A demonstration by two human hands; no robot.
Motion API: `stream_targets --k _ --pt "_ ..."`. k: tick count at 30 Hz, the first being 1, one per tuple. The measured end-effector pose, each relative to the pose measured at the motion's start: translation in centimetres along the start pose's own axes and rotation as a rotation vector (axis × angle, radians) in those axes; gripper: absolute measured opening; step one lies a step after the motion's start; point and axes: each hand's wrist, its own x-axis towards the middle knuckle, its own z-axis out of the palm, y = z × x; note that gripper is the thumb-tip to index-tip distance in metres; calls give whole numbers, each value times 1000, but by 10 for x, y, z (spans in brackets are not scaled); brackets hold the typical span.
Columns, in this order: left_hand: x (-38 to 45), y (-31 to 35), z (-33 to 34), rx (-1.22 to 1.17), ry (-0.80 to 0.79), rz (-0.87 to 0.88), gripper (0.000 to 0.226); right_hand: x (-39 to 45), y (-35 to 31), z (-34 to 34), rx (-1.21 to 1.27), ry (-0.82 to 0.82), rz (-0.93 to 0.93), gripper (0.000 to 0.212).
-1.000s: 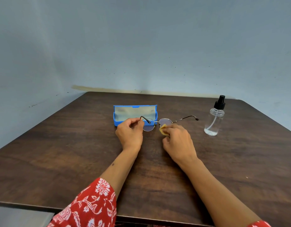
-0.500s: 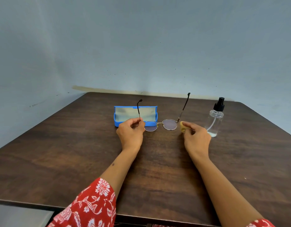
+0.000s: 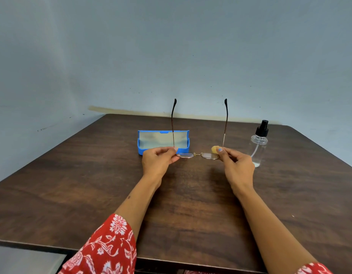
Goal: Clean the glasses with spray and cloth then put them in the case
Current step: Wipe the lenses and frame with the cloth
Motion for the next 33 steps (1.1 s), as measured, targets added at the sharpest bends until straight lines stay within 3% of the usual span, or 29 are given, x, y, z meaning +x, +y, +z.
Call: stream_targets --k 6,9,15,22,26,33 --pt "0 8 -3 -235 -170 -200 2 4 2 0 223 17 103 16" --pt "0 10 -5 -240 -220 -253 3 4 0 0 360 22 141 18" --pt "2 9 -7 -38 -298 -103 7 4 -5 0 513 58 179 6" --pt "12 25 -1 73 -368 -2 10 8 -5 1 554 86 223 16" --pt "19 27 3 35 -359 6 5 7 -5 3 490 107 212 18" --pt "25 15 3 -124 -173 -38 6 4 -5 7 387 164 342 25"
